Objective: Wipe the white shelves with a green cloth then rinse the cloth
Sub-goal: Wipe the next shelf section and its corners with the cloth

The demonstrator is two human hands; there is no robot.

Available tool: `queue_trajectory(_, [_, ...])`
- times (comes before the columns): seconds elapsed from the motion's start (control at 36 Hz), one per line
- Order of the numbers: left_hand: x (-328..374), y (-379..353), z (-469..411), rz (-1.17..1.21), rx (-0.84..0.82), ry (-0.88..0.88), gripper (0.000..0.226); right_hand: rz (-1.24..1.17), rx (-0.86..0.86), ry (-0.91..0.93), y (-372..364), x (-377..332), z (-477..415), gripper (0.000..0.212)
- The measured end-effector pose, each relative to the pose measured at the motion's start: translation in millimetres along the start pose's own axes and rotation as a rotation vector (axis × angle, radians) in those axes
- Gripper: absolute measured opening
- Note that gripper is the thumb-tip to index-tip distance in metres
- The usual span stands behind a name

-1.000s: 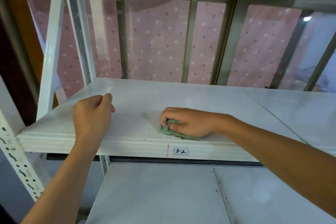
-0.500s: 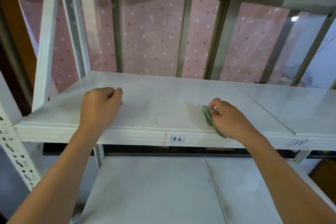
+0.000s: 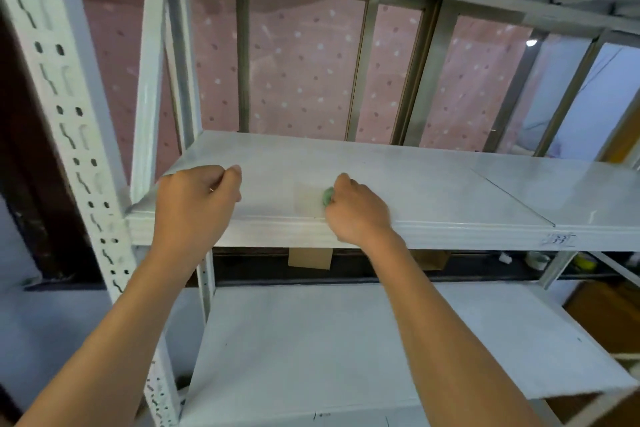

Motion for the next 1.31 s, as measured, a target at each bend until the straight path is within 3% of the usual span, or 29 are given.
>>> queue_trajectory(0.14, [-5, 38, 1, 0.034, 0.069, 0.026, 0.044, -0.017, 0.058, 0.217, -20, -129, -8, 0.015])
queue_trajectory(0.25, [4, 60, 0, 0.043, 0.092, -0.007, 0.043, 0.057, -0.028, 0.616, -35, -222, 27, 0.015])
queue_trajectory(0.39, [17, 84, 2, 0.091, 0.140, -0.056, 0.044, 0.103, -0.017, 0.842, -37, -230, 80, 0.027])
queue_trajectory(0.56, [26, 84, 2, 0.055, 0.161, -0.070, 0.044, -0.186, 0.056, 0.791, 48, -177, 71, 0.008])
queue_trajectory(0.64, [29, 83, 3, 0.066, 0.170, -0.088, 0.045, -0.440, 0.516, 0.694, 82, -151, 87, 0.007])
queue_trajectory(0.67, [32, 82, 4, 0.078, 0.169, -0.088, 0.045, -0.535, 0.569, 0.604, 62, -141, 97, 0.009])
queue_trajectory(0.69, [35, 81, 3, 0.084, 0.166, -0.091, 0.045, -0.525, 0.510, 0.552, 28, -141, 107, 0.011])
queue_trajectory(0.75, [38, 73, 1, 0.050, 0.147, -0.126, 0.045, -0.271, -0.127, 0.633, -81, -162, 132, 0.008])
queue_trajectory(0.78, [40, 67, 1, -0.005, 0.131, -0.156, 0.047, -0.210, -0.288, 0.664, -115, -162, 145, 0.014])
queue_trajectory(0.81, [42, 62, -1, -0.065, 0.117, -0.185, 0.049, -0.201, -0.327, 0.668, -128, -160, 147, 0.018])
queue_trajectory(0.94, [17, 37, -14, -0.209, 0.080, -0.144, 0.055, -0.249, -0.016, 0.643, -61, -139, 93, 0.027])
queue_trajectory(1.14, [-9, 16, -9, -0.255, 0.042, -0.077, 0.057, -0.310, 0.211, 0.704, -10, -137, 63, 0.011])
queue_trajectory(1.25, [-13, 13, -13, -0.347, 0.037, -0.133, 0.047, -0.310, 0.341, 0.618, 34, -124, 29, 0.010])
queue_trajectory(1.31, [-16, 13, -15, -0.409, 0.022, -0.142, 0.030, -0.234, 0.443, 0.529, 54, -113, 3, 0.015])
Point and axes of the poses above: each hand's wrist, its own z-axis away from the middle knuckle, its own y-axis out of the back of the hand, x = y × z, the point moved 7 cm from there along -z, towards the middle knuckle, and after that the axes turned 11 degrees about y, right-handed, at the moved point
